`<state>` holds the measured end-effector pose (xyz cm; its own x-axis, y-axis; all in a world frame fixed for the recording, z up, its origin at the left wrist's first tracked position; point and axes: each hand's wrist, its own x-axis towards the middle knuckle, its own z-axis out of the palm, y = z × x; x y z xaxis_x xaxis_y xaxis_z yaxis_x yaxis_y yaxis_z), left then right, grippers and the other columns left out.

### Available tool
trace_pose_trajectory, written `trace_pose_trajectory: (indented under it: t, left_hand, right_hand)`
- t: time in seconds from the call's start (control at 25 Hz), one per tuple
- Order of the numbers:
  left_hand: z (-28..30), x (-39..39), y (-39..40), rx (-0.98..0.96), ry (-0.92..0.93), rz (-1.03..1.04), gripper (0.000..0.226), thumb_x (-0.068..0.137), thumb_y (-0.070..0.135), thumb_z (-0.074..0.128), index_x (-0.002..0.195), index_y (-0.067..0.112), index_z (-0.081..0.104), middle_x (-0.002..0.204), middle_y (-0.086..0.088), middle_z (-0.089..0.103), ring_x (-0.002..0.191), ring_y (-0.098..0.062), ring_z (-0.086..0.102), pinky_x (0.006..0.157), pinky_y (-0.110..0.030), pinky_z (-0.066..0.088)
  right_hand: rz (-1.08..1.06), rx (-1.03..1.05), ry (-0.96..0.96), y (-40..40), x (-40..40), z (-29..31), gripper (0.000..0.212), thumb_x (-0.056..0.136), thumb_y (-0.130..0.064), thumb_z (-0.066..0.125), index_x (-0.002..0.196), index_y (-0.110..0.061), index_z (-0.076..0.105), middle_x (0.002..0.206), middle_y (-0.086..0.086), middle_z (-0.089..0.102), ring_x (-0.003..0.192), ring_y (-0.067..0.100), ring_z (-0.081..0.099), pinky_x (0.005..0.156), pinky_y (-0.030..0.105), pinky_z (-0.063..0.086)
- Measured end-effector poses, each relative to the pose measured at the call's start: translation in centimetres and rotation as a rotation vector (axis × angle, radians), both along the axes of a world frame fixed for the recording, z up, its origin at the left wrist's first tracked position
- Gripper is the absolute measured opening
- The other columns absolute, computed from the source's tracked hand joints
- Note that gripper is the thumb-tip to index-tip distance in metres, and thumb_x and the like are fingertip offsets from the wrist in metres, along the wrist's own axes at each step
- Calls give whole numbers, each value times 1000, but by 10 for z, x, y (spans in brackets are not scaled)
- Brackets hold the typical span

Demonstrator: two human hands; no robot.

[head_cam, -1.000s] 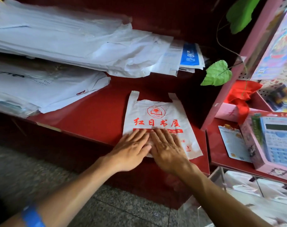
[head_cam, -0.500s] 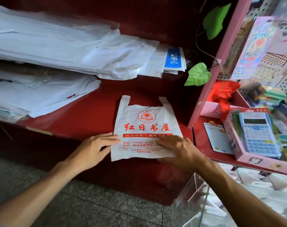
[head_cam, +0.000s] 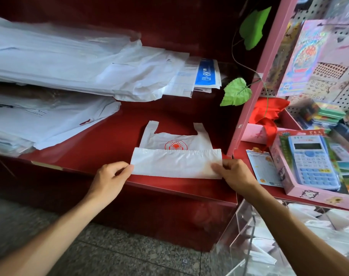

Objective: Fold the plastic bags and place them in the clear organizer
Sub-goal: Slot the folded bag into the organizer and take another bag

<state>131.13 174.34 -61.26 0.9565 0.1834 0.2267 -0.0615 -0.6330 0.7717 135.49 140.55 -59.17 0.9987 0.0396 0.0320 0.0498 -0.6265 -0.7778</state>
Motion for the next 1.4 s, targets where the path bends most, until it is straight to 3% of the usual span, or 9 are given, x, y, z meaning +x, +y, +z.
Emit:
trace_pose_trajectory:
  t: [0.12, 0.28, 0.4, 0.52, 0.6, 0.72, 0.96, 1.28, 1.4]
  left_hand:
    - [1, 5, -10, 37, 18, 106, 28, 92, 34, 63, 70, 18, 65, 64, -2, 61, 69, -27, 59, 74, -40, 46]
    - [1, 11, -18, 151, 3, 211, 31, 92, 31, 64, 63, 23, 60, 54, 5, 56, 60, -16, 53, 78, -37, 39]
    - [-5, 13, -20, 255, -46, 225, 33, 93, 30, 64, 61, 21, 57, 49, 4, 53, 57, -18, 53, 80, -40, 38]
    - [-5, 15, -24, 165, -12, 222, 50, 90, 51, 51, 54, 18, 49, 47, 4, 47, 63, -22, 52, 86, -41, 36]
    - [-1, 16, -26, 152, 43, 214, 50, 83, 61, 49, 57, 19, 57, 52, 3, 54, 70, -16, 55, 86, -37, 29]
    - [-1, 18, -25, 229, 70, 210, 38, 88, 48, 64, 61, 22, 63, 57, 2, 60, 75, -18, 58, 85, -36, 26]
    - [-8, 22, -27, 435, 45, 224, 44, 93, 45, 58, 57, 20, 54, 64, 6, 54, 82, -27, 57, 79, -39, 26]
    - [-8, 19, -27, 544, 69, 227, 40, 91, 49, 60, 60, 24, 55, 71, 7, 57, 86, -27, 60, 77, -40, 27]
    - [-3, 18, -27, 558, 48, 250, 34, 90, 52, 61, 70, 24, 60, 80, 4, 59, 89, -29, 58, 79, -42, 30]
  right_hand:
    - [-57, -177, -67, 8, 8, -7, 35, 94, -31, 61, 80, 0, 66, 68, 17, 61, 59, 22, 52, 53, 33, 34]
    - [-119, -315, -111, 17, 13, -11, 37, 96, -34, 58, 73, -4, 56, 70, 12, 58, 75, 39, 59, 61, 38, 42]
    - [-174, -352, -122, 19, 15, -14, 35, 97, -34, 55, 72, -11, 48, 72, 6, 52, 80, 38, 59, 62, 34, 36]
    - [-178, -354, -127, 19, 16, -16, 36, 97, -36, 55, 72, -13, 47, 73, 5, 51, 80, 38, 59, 63, 33, 35]
    - [-175, -363, -112, 18, 17, -16, 37, 97, -37, 55, 70, -14, 46, 74, 5, 51, 82, 37, 60, 63, 33, 36]
    - [-190, -392, -98, 19, 17, -14, 37, 98, -39, 53, 72, -13, 48, 78, 6, 55, 86, 37, 61, 66, 34, 39]
    - [-201, -514, -188, 19, 16, -15, 39, 100, -44, 48, 98, -9, 64, 96, 13, 67, 91, 39, 63, 70, 38, 44]
    - [-229, -578, -156, 23, 16, -17, 36, 98, -44, 53, 102, -9, 59, 100, 13, 66, 91, 37, 64, 66, 35, 39]
    - [-344, -543, -203, 26, 12, -7, 35, 96, -43, 54, 106, -10, 51, 106, 12, 61, 95, 38, 62, 66, 36, 38]
